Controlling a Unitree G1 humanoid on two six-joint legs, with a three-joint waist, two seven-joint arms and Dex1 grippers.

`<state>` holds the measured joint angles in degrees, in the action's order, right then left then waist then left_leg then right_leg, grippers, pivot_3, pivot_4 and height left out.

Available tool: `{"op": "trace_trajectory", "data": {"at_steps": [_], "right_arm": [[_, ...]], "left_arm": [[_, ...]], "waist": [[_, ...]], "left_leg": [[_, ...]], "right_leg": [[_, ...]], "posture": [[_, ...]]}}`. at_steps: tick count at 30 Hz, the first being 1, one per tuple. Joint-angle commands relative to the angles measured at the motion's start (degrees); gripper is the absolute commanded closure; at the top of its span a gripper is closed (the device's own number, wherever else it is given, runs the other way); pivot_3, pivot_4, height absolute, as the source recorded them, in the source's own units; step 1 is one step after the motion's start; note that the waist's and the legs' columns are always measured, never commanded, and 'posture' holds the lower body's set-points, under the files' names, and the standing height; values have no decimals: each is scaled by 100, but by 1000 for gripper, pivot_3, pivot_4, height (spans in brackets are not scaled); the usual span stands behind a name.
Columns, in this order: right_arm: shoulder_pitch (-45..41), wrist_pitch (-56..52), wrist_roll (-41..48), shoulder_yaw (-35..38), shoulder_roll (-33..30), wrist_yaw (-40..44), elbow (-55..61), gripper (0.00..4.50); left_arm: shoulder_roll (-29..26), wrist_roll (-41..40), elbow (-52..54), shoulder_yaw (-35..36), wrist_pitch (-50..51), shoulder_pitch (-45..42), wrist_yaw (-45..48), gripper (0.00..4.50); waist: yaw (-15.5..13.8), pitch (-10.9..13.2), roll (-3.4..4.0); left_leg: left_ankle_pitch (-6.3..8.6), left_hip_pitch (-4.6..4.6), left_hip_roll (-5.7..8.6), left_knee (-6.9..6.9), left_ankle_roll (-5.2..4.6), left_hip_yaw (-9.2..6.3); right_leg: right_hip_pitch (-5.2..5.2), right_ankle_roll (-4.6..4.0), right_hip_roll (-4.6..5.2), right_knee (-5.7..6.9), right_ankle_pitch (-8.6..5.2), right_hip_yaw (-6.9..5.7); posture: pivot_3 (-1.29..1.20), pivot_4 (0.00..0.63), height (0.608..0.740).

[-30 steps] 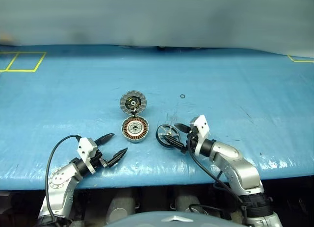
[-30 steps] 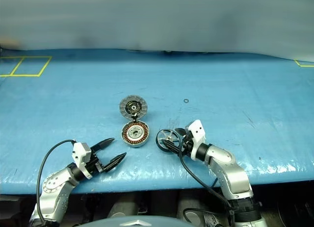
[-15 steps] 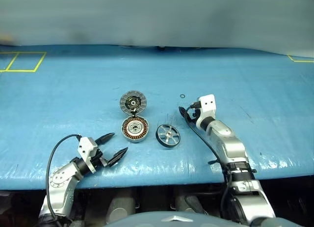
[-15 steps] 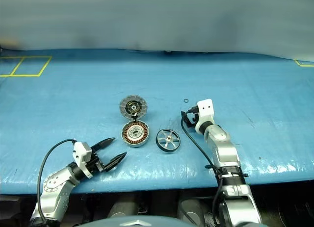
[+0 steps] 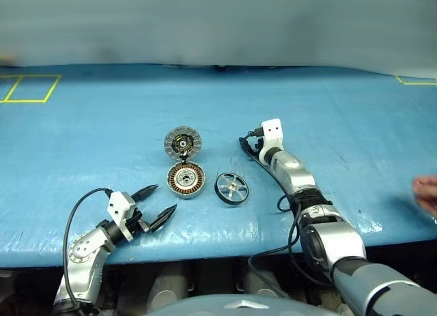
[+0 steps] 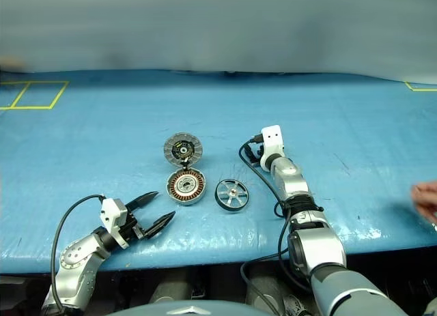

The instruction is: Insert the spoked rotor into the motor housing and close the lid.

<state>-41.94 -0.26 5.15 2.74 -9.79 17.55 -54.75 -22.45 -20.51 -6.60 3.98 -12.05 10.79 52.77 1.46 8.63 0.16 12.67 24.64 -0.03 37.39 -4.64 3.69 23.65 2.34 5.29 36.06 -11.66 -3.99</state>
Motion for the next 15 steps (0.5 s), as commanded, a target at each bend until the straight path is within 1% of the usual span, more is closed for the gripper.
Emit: {"op": "trace_trajectory", "data": {"at_steps": [1, 3, 7, 15], "right_arm": [[-167, 152, -7, 106, 41, -29, -418, 460], [-217, 180, -12, 166, 44, -147, -591, 878], [-254, 260, -32, 208, 38, -124, -733, 2102], [-238, 296, -64, 236, 2, -98, -752, 2102]], "left_arm": [[16, 2, 72, 27, -110, 47, -35, 0], [20, 6, 70, 23, -118, 56, -48, 0], [17, 0, 41, 27, -132, 57, -44, 0], [1, -9, -48, 26, -160, 30, 0, 0]], "waist": [[11, 0, 0], [19, -1, 1], [21, -2, 2], [23, -2, 2]], "left_leg": [[0, -3, 0, 0, 0, 0], [-1, -7, -1, 0, 1, 1], [0, -8, -4, 0, 3, 2], [0, -7, -6, 0, 4, 1]], "right_leg": [[-1, 0, 0, 0, 0, 0], [-2, -1, 1, 1, 0, 2], [-1, -3, 1, 2, 1, 4], [-1, -6, 6, 2, 1, 16]], "posture": [[0, 150, 740], [0, 150, 740], [0, 150, 740], [0, 150, 740]]}}
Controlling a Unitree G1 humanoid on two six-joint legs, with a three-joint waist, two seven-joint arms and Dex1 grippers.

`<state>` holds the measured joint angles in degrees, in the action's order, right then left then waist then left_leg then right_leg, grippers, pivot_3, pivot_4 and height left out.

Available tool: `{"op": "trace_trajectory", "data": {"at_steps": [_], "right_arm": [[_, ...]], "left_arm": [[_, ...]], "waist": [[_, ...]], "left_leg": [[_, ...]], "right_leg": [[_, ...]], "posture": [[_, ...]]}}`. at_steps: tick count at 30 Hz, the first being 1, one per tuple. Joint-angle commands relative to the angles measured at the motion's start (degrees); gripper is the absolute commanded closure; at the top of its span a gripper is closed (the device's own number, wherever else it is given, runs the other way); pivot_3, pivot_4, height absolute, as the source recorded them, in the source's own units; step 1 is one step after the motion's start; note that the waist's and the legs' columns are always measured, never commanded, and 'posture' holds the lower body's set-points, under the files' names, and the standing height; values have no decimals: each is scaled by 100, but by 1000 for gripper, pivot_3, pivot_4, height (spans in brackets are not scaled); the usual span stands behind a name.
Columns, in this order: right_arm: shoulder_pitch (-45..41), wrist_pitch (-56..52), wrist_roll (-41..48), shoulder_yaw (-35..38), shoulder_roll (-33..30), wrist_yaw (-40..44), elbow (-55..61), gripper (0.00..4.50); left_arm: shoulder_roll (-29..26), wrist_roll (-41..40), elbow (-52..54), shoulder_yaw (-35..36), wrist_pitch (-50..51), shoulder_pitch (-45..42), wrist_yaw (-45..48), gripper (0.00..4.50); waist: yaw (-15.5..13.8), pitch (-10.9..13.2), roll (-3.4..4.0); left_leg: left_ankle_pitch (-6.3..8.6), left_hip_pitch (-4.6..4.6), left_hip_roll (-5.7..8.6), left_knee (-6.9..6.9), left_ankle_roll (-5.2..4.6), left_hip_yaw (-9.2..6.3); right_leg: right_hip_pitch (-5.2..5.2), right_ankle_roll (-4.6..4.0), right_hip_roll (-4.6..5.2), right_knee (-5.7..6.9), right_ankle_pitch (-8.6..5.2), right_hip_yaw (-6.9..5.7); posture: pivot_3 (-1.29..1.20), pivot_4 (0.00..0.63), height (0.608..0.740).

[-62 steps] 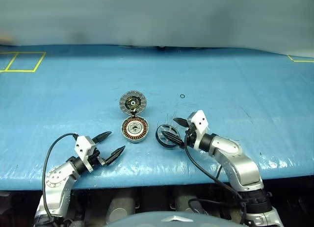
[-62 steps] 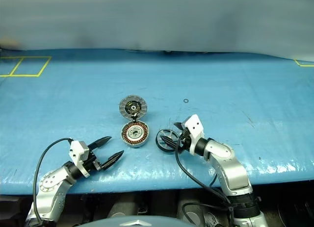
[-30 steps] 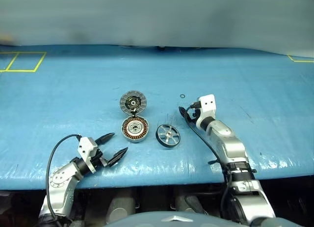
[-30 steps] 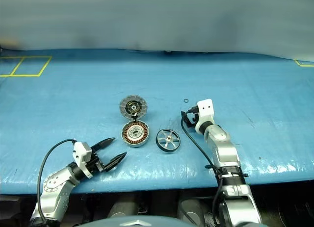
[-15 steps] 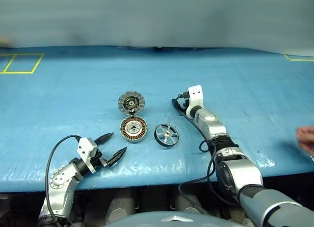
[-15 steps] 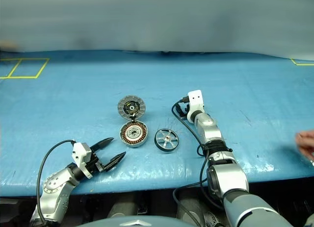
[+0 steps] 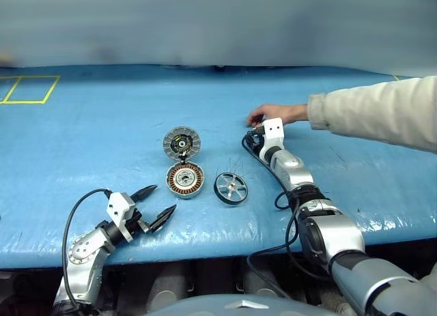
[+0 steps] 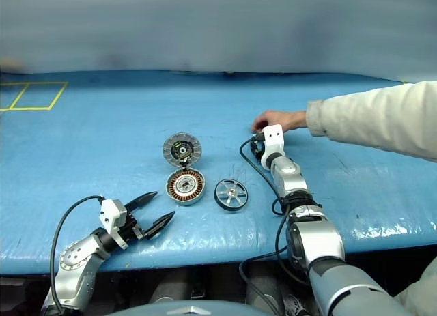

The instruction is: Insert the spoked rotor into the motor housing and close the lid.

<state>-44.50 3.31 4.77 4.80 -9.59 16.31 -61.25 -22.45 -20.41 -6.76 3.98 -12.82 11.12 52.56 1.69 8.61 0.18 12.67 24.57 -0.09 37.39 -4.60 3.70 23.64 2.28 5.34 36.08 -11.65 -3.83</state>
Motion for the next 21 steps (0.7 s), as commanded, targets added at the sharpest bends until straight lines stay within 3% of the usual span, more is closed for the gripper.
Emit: {"op": "trace_trajectory", "data": {"at_steps": [1, 10, 21], "right_arm": [[22, -65, -31, 28, -17, 31, -99, 2102], [84, -90, -18, 6, 42, 196, -26, 2102], [342, -256, -115, -389, 272, 1234, 548, 2102]], "left_arm": [[0, -17, -42, 25, -87, -8, 26, 0], [8, -12, -118, 29, -130, -12, 35, 0], [15, -9, -251, 39, -238, -3, 25, 0]], "waist": [[-1, 0, 0], [0, -1, 2], [12, -4, 6]], "left_leg": [[0, 0, 0, 0, 0, 0], [3, 0, -4, 0, 6, 0], [9, -1, -13, 0, 21, 0]], "right_leg": [[0, 0, 0, 0, 0, 0], [1, -5, 3, 0, 0, 1], [3, -14, 1, 0, 5, 1]], "posture": [[0, 150, 740], [0, 150, 740], [0, 150, 740]]}}
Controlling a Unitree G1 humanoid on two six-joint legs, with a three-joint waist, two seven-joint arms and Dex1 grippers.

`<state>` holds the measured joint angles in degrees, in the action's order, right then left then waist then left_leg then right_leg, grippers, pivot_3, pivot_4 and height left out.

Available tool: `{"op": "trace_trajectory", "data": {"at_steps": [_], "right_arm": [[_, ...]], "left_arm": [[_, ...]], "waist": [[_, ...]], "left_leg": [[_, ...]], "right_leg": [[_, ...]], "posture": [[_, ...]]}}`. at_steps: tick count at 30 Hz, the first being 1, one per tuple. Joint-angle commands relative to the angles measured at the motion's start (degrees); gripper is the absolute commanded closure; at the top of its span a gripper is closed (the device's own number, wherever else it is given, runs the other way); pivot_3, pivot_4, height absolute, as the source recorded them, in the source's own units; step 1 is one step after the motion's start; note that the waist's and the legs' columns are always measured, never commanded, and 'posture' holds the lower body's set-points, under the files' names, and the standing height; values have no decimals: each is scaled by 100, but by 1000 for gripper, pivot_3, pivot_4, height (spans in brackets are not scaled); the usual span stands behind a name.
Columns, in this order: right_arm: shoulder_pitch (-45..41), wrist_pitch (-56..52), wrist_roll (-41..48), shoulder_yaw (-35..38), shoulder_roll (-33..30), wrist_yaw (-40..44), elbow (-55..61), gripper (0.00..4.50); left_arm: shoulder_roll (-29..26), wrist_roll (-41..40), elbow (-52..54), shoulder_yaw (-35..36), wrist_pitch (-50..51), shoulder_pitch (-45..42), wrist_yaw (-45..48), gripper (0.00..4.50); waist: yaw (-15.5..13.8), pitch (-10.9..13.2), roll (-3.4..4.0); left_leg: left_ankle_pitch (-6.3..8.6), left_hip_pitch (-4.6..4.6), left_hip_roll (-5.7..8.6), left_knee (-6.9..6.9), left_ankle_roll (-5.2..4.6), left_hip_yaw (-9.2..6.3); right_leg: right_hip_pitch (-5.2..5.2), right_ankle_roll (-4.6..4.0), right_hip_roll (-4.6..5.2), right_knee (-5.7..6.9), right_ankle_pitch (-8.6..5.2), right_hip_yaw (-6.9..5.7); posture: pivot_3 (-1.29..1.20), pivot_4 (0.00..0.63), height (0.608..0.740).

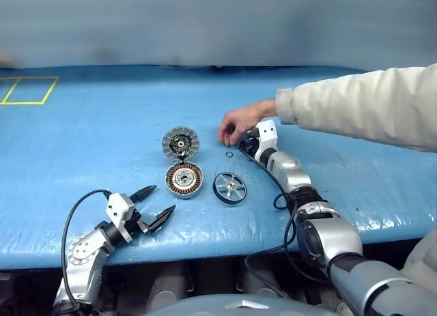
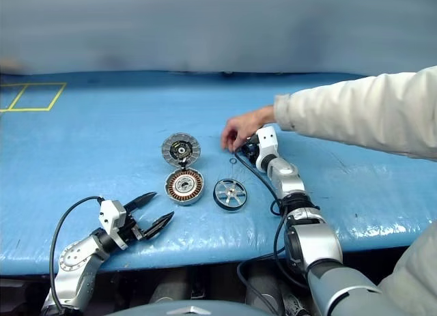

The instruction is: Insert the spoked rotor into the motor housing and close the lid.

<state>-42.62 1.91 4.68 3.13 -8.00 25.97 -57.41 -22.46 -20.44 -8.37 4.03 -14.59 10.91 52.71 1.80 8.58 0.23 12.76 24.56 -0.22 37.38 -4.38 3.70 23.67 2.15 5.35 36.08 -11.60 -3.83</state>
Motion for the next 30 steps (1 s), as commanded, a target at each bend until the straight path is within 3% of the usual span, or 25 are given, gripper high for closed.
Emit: {"op": "trace_trajectory", "data": {"at_steps": [1, 10, 19, 27, 30], "right_arm": [[188, -134, -116, -254, 136, 275, 237, 2102], [521, -406, 22, -271, 155, 519, 1082, 2102], [1611, -1304, -34, -833, -145, 921, 3388, 2102], [1817, -1509, -270, -1005, -180, 499, 3374, 2102], [1768, -1545, -266, -939, -141, 315, 3207, 2660]], "left_arm": [[18, -6, -98, 34, -70, 18, 8, 0], [20, -4, -199, 51, -163, 50, -7, 0], [25, 9, -243, 22, -194, 62, -4, 0], [15, 34, -279, -16, -176, -23, 4, 0], [6, 45, -262, -10, -177, -23, -7, 0]], "waist": [[0, -2, 3], [9, -4, 7], [-19, -1, 11], [-41, -1, 12], [-41, -2, 11]], "left_leg": [[0, 0, -1, 0, 0, 0], [3, 1, -3, -5, 14, 0], [4, 10, -6, -12, 17, -1], [3, 8, -6, -11, 18, -1], [3, 7, -7, -11, 20, 0]], "right_leg": [[1, 0, -1, 0, 0, -1], [6, -6, -1, 1, 0, -1], [15, -10, 2, -2, -4, -2], [15, -10, 3, -2, -4, -5], [14, -10, 2, -1, -4, -7]], "posture": [[0, 150, 740], [0, 150, 740], [0, 150, 740], [0, 150, 740], [0, 150, 740]]}}
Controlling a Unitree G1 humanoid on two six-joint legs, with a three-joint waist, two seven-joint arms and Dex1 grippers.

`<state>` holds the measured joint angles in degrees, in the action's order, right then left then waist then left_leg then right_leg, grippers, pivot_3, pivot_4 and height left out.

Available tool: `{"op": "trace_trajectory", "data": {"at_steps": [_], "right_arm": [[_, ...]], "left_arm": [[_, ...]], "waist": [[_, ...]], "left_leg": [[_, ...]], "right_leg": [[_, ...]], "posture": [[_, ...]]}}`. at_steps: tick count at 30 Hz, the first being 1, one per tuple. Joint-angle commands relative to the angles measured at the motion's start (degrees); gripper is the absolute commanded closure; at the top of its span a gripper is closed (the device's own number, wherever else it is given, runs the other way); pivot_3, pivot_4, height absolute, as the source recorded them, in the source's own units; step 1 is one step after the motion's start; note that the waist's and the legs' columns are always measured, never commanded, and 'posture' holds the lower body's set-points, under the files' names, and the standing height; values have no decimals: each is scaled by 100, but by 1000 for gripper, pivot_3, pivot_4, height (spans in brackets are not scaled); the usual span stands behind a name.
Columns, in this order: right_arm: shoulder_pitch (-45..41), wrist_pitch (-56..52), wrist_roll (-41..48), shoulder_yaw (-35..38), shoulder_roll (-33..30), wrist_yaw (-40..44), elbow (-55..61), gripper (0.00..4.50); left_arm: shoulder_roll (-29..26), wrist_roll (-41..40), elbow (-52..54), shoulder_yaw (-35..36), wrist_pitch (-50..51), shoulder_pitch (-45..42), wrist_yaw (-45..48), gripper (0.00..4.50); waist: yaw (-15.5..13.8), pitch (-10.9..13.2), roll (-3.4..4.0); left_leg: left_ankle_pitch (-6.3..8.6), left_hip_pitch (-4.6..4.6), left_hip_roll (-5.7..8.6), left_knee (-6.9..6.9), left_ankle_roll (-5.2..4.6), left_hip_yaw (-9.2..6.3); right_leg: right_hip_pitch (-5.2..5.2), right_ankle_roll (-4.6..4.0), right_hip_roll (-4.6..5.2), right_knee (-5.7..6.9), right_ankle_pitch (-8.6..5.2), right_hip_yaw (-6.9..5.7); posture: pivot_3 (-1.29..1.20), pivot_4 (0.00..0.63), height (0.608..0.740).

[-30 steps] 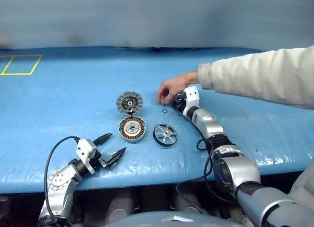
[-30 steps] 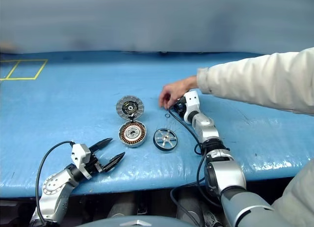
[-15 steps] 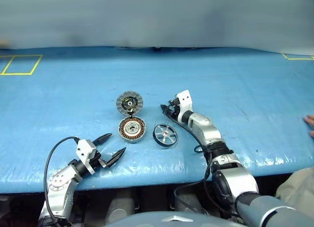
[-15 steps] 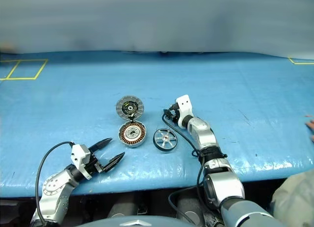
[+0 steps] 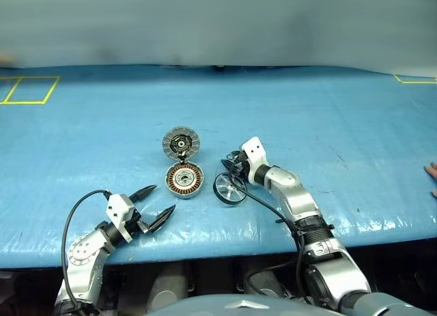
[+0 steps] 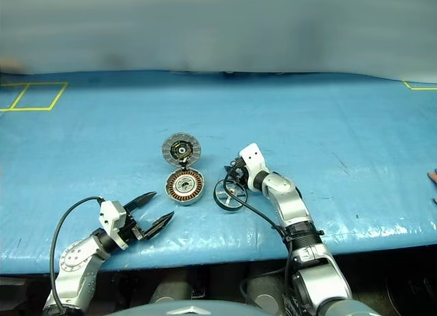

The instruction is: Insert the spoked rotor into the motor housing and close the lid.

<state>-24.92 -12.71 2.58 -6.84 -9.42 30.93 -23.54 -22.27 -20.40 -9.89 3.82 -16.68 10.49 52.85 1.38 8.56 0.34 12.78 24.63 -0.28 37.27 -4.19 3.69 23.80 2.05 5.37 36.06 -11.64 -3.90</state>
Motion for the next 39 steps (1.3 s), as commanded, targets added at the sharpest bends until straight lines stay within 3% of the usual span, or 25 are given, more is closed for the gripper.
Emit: {"op": "trace_trajectory", "data": {"at_steps": [1, 4, 9, 13, 21, 28, 39], "right_arm": [[-2, -108, -43, 66, -5, -201, -197, 2984], [34, -135, 5, 74, -30, -171, -207, 3849], [272, -160, 241, 154, -57, 21, 205, 3853], [607, -460, 1010, 267, 45, 522, 1420, 3853], [756, -946, 1194, -231, -127, 782, 2818, 3853], [636, -970, 842, -1021, -65, 796, 2719, 3853], [467, -882, 786, -1339, 290, 828, 2366, 3853]], "left_arm": [[-16, 38, -97, 18, 35, 23, -27, 0], [-16, 45, -81, 32, 21, 41, -50, 0], [3, 19, -50, 53, -6, 66, -78, 0], [22, -71, -47, 70, 13, 52, -32, 0], [40, -132, -112, 23, -10, -65, 110, 0], [55, -78, -174, 6, -21, -130, 123, 0], [97, -60, -105, 2, -8, 6, 54, 0]], "waist": [[1, 0, -1], [0, -1, -2], [-12, -2, -3], [-24, 0, 0], [-39, 5, 7], [-73, 6, 6], [-71, 6, 6]], "left_leg": [[0, 0, 0, 0, 0, 0], [0, -1, 0, 1, 0, 0], [0, 0, 0, 0, 0, 0], [1, 4, -1, -5, -1, -1], [1, 8, -2, -4, 0, -1], [1, 10, -2, -6, 0, -1], [2, 10, -2, -5, 0, -1]], "right_leg": [[0, 0, 0, 0, 0, 0], [-1, 1, 0, 0, 0, -2], [-1, 0, -1, -1, 0, -4], [1, 0, -1, -7, -1, -5], [5, 22, 1, -7, -14, -7], [7, 0, 1, -9, -2, -12], [6, 0, 1, -10, -2, -15]], "posture": [[0, 150, 740], [0, 150, 740], [0, 150, 740], [0, 150, 740], [0, 150, 740], [0, 150, 740], [0, 150, 740]]}}
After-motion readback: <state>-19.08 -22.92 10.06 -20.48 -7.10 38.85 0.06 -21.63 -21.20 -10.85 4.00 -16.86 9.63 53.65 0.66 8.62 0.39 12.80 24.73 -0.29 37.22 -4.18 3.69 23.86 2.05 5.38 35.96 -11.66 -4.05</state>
